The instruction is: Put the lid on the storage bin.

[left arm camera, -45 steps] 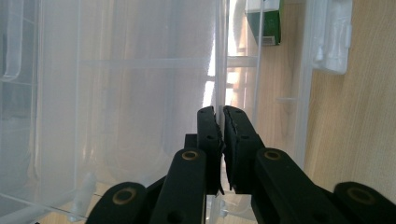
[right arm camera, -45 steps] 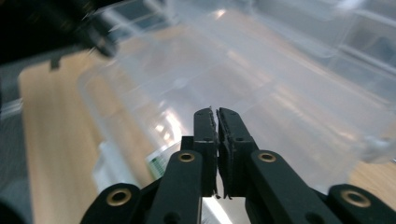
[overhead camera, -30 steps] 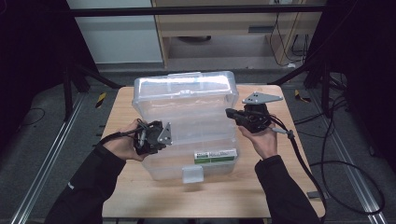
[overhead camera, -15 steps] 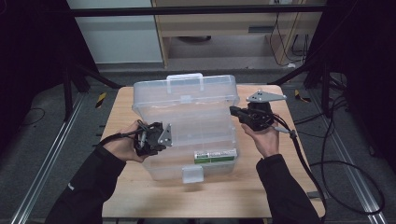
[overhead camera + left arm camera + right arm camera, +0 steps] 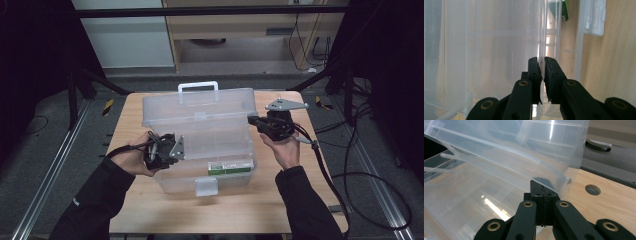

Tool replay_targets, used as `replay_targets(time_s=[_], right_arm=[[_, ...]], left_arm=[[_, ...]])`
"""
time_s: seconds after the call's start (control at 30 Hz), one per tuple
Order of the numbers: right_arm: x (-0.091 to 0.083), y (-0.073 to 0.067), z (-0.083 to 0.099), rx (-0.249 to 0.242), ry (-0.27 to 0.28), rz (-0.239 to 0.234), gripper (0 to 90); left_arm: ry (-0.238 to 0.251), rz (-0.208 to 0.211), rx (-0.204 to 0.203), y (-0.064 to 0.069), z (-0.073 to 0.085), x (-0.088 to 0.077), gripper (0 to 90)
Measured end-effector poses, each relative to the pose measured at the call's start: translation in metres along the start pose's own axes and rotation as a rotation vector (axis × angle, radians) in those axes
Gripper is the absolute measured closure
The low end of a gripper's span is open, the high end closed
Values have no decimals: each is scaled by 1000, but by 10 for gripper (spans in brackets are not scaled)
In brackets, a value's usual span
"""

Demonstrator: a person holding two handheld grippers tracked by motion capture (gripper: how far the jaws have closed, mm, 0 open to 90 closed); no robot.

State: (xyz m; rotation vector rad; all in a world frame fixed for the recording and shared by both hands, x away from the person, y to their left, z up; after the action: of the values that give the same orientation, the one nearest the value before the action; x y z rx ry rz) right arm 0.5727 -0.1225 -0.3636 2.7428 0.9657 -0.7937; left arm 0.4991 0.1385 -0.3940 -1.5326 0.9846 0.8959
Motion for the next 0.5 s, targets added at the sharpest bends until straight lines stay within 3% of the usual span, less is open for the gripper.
replay_targets(time_s=[0.17,0.27,0.5], right_arm=[[0,0,0,-2,-2,-4,900],[0,0,1,-1,-2,-5,900],[-1,-1,2,-7,2,-3,900]], left_arm=[[115,-22,-70,-3,-4,-18,790],[149,-45,-130,-8,-2,-25,779],[253,-80,-267,-12,7,-27,760]])
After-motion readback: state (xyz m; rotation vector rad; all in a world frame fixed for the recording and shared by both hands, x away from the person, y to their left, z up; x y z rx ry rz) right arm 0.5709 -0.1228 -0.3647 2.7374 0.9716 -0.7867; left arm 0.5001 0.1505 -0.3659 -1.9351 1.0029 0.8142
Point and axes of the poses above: each handheld gripper's, and its own axes: x roughly forward along the jaws, z roughly out of its underside, y roughly to its right, the point moved 8 cm from there along x, roughly forward along the jaws, and after that the axes turned 6 degrees about -y, right-handed, at the moved point
